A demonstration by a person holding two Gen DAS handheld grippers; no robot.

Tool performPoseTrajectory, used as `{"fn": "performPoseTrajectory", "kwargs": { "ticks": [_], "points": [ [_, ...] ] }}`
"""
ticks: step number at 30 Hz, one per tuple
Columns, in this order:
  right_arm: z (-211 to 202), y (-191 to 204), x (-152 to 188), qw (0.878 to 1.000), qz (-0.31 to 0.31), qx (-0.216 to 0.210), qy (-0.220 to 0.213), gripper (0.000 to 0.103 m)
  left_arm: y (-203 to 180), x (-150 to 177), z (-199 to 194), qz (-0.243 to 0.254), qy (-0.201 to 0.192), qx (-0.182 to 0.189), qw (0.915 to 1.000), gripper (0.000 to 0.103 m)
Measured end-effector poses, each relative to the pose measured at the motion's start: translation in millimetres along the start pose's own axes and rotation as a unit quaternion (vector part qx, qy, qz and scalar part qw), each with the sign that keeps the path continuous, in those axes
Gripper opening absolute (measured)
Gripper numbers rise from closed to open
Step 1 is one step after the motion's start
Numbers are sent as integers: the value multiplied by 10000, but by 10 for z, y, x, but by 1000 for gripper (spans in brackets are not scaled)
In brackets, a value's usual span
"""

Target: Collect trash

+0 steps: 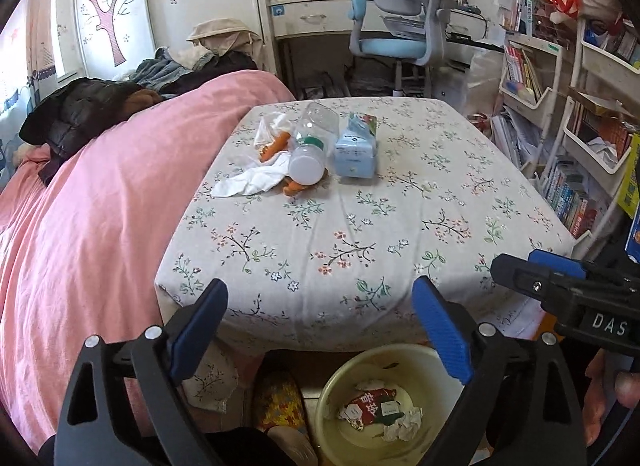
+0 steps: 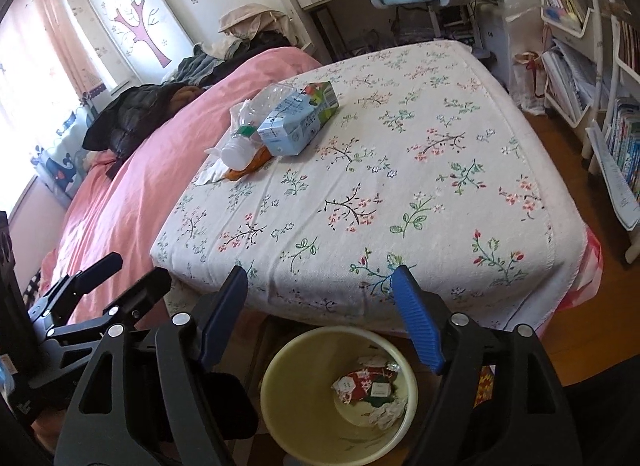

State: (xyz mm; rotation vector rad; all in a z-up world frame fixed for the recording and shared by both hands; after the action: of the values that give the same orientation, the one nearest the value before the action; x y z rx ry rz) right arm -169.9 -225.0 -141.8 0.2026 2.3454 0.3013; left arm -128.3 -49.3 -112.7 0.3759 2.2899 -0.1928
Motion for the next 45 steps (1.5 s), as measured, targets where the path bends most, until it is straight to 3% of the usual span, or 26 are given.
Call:
{"fn": "performPoseTrajectory", "kwargs": {
  "ticks": [8,15,22,34,39,45],
  "points": [
    [16,80,-2,9996,-251,105,-38,72,101,-35,10,-249,-54,-175,9995,92],
    [49,149,-5,9990,-420,160,-47,72,346,-63,107,-937,140,-232,9952,92],
    [-8,184,-22,9977,-598,241,-206,72,520,-85,109,-1370,49,-438,9896,92],
    [-150,316,-64,9911,-1105,471,-578,72,659,-131,56,-1588,-288,-767,9839,92],
    [-167,298,-76,9911,-1082,462,-625,73,702,-161,-9,-1681,-505,-801,9812,92],
    [-203,272,-115,9922,-927,384,-735,73,759,-176,-26,-1760,-497,-837,9796,92]
  ]
}}
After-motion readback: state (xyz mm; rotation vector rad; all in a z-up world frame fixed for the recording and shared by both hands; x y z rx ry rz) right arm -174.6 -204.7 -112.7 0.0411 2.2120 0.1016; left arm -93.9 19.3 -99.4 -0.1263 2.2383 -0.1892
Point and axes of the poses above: each gripper's, at about its wrist camera, not at the fingertips, and z roughly the way its jaws point, y to its left, x to its underside, the point moved 2 cm from there along z, roughly the way its jaws point, and after that the axes turned 8 degrees about -z, right-handed, at the moved point
